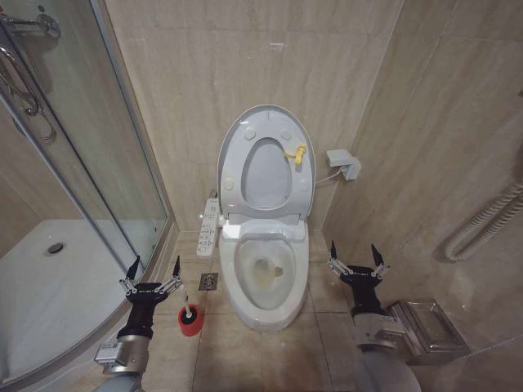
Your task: Open the toilet lid, clean the toilet bowl with a toilet brush, close the toilet lid, and flush.
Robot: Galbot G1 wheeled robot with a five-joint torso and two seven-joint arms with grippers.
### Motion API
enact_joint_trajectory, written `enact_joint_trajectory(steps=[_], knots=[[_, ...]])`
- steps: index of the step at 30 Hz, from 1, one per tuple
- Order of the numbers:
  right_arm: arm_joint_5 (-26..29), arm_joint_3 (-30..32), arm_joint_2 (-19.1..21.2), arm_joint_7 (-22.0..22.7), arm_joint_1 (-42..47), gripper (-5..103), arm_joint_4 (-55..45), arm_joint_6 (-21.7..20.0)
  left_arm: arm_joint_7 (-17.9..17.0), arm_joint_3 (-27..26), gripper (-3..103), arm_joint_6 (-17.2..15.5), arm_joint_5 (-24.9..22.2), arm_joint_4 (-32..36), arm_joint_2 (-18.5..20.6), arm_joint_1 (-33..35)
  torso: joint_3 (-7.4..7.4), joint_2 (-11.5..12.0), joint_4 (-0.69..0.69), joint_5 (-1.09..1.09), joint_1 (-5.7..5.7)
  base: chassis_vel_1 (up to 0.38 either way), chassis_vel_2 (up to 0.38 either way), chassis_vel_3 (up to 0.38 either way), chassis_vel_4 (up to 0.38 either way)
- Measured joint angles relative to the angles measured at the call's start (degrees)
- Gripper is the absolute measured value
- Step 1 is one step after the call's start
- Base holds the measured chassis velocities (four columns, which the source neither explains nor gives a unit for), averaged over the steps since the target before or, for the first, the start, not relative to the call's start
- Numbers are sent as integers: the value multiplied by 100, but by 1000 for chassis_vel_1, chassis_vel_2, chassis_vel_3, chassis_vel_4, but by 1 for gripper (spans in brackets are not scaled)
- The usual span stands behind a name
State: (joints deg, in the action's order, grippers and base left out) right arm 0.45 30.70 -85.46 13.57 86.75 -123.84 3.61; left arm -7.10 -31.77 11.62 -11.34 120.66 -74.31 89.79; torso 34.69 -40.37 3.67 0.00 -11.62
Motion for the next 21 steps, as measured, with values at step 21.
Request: enact_joint_trajectory(steps=[21], knots=[[6, -1, 2, 1, -3, 100, 2, 0, 0, 1, 100, 0, 0, 0, 0, -2, 0, 0, 0, 0, 1, -27, 59, 30, -66]])
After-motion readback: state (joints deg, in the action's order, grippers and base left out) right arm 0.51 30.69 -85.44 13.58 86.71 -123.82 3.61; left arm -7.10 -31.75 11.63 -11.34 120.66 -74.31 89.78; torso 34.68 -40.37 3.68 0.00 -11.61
